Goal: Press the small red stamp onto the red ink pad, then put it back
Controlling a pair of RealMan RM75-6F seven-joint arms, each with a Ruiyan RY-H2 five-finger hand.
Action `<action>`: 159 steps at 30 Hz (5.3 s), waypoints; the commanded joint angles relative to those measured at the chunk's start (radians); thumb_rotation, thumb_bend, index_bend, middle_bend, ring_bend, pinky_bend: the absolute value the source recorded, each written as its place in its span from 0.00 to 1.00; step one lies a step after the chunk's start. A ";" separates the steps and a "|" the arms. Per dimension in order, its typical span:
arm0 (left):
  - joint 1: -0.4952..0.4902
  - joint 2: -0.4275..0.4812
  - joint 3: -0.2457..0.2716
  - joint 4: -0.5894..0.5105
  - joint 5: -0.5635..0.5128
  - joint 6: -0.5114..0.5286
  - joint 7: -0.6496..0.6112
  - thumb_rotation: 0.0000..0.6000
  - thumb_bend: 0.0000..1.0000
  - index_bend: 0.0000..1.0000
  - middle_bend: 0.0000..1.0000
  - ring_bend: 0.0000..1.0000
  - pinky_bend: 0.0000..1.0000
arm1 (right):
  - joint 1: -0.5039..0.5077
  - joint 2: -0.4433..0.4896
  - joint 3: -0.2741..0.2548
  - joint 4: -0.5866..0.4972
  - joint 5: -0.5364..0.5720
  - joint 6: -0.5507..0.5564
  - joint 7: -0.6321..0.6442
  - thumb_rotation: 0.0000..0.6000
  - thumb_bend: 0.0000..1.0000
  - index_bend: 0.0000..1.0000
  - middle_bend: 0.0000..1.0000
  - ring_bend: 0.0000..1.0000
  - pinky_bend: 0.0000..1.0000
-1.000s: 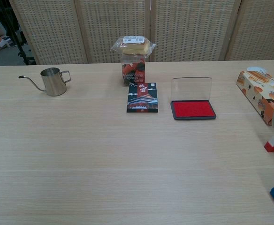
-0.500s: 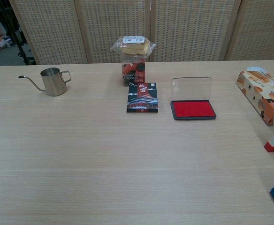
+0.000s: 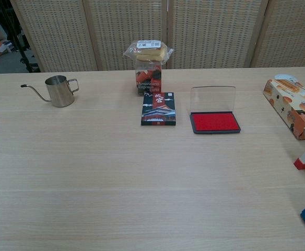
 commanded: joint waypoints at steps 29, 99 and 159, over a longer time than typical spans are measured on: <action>-0.031 -0.009 -0.022 -0.013 -0.079 -0.067 0.042 1.00 0.01 0.00 0.00 0.00 0.00 | 0.375 0.120 0.257 -0.440 0.572 -0.321 -0.612 1.00 0.60 0.53 0.92 0.99 1.00; -0.104 -0.001 -0.059 0.001 -0.250 -0.208 0.034 1.00 0.01 0.00 0.00 0.00 0.00 | 0.660 -0.170 0.199 -0.088 1.082 -0.351 -0.803 1.00 0.67 0.54 0.92 0.99 1.00; -0.093 0.007 -0.047 0.001 -0.210 -0.179 0.002 1.00 0.01 0.00 0.00 0.00 0.00 | 0.624 -0.035 0.210 -0.321 1.008 -0.251 -0.795 1.00 0.67 0.54 0.92 0.99 1.00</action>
